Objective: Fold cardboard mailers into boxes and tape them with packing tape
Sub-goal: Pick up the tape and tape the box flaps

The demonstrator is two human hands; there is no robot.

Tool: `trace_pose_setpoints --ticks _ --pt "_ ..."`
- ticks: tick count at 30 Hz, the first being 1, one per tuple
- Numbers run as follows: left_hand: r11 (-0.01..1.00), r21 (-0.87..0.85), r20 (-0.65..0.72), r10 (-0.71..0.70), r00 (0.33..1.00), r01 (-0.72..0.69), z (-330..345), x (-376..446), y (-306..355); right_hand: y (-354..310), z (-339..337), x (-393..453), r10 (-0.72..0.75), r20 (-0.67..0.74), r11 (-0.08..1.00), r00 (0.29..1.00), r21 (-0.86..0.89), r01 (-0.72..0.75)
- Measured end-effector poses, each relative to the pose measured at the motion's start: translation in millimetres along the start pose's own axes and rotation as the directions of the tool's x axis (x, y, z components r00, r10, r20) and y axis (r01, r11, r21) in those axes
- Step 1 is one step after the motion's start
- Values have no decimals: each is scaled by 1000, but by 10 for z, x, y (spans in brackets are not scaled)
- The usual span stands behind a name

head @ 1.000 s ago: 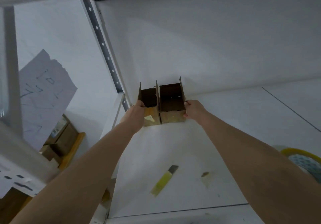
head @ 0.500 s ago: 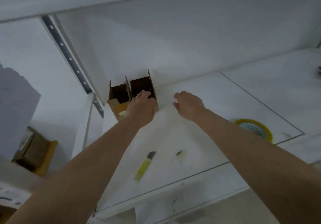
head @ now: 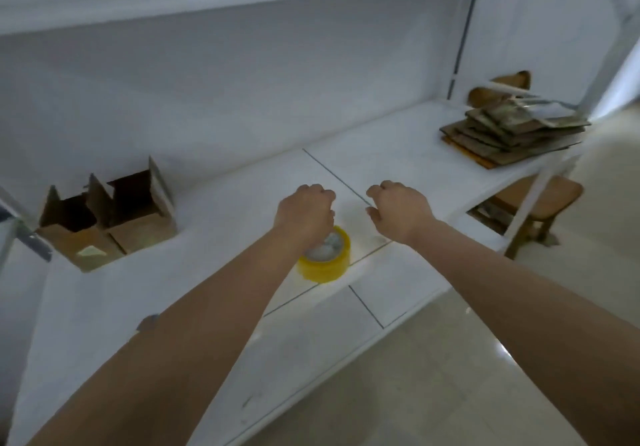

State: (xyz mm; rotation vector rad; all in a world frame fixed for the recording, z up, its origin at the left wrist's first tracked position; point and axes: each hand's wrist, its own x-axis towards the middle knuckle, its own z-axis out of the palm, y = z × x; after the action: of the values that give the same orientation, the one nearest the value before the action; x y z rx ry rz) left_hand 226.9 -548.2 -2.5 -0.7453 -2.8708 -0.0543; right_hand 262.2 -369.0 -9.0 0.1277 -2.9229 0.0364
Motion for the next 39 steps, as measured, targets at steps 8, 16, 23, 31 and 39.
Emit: trace_pose_setpoints --ticks 8,16,23,31,39 --pt "979 -90 -36 180 983 -182 86 588 1481 1456 -222 -629 172 2 984 985 -49 -172" --pt "948 -97 -46 301 953 -304 200 1252 2337 2443 -134 -715 309 4 951 951 -26 -309" --pt "933 -114 -38 340 940 -342 415 2217 2758 3359 40 -212 360 -13 932 933 -39 -361" --pt "935 -122 -48 328 943 -332 635 3389 3163 4413 227 409 442 -2 897 897 -8 -442" --pt "965 -176 -15 196 980 -196 871 4168 3531 5363 306 879 466 -7 885 885 28 -466"
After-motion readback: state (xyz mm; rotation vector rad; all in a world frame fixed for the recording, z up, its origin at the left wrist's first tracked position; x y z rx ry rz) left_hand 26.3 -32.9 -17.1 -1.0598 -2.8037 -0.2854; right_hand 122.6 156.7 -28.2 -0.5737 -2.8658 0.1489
